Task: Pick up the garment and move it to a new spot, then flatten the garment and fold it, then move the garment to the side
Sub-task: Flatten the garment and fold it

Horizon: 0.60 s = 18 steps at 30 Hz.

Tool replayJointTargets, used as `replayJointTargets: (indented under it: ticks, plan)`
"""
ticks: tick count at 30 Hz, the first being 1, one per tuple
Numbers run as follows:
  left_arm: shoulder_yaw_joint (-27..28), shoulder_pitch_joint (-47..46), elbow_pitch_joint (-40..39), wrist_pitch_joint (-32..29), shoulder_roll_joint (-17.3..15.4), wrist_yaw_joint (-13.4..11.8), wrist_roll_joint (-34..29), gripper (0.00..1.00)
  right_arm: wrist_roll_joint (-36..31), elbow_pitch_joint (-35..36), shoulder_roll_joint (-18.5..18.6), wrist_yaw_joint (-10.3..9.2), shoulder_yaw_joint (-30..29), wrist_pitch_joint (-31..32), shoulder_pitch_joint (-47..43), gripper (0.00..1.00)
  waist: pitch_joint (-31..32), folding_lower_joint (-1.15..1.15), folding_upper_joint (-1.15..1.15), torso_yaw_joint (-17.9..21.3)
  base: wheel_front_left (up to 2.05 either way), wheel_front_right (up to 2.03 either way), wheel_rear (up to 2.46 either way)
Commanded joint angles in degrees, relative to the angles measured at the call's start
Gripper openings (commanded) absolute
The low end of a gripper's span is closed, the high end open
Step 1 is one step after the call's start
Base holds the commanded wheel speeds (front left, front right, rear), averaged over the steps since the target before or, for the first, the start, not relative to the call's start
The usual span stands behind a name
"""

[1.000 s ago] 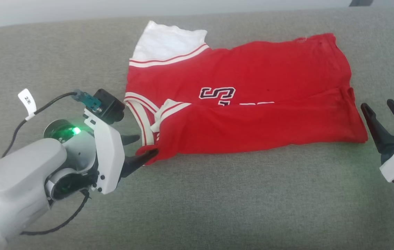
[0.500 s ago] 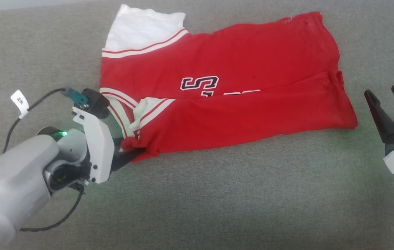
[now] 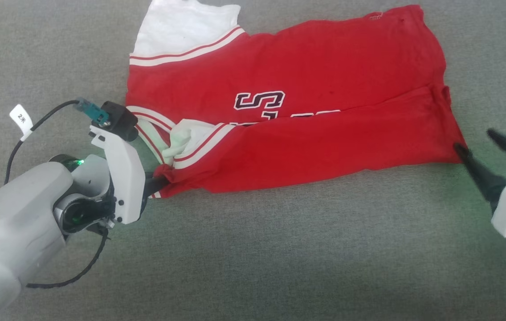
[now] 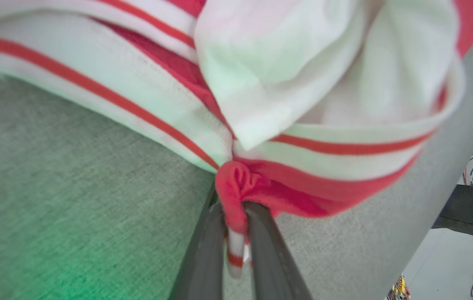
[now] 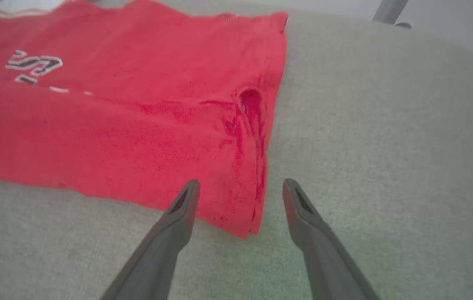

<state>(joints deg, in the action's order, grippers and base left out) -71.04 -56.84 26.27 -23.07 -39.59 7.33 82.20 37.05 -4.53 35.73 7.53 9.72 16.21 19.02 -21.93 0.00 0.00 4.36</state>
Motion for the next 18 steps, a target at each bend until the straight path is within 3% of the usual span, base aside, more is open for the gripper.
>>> replayJointTargets:
  ticks: [1,8,17,18]
  plan:
    - [-2.2,2.0,-0.1,-0.3,2.6,0.0,-0.6,0.0,0.7,0.4,0.9,-0.1,1.3,2.6,0.7,1.0,-0.4,0.0,0.0,-0.3,0.0,0.0,0.0]
    - [-2.0,0.0,-1.3,0.8,3.8,0.0,-2.4,0.0,2.4,0.8,5.9,-0.1,5.2,13.7,5.3,1.0,-2.4,0.0,0.0,-1.6,0.0,0.0,0.0]
    - [-2.3,-1.5,-2.5,2.0,5.3,0.0,-3.5,0.0,3.2,-6.1,4.9,-0.1,10.1,21.6,9.6,1.0,-4.4,0.0,0.0,-3.5,0.0,0.0,0.0]
    - [-2.3,-1.5,-2.5,2.3,5.4,0.0,-3.6,0.0,3.5,-6.7,4.4,-0.1,10.5,21.5,9.7,0.72,-4.4,0.0,0.0,-3.6,0.0,0.0,0.0]
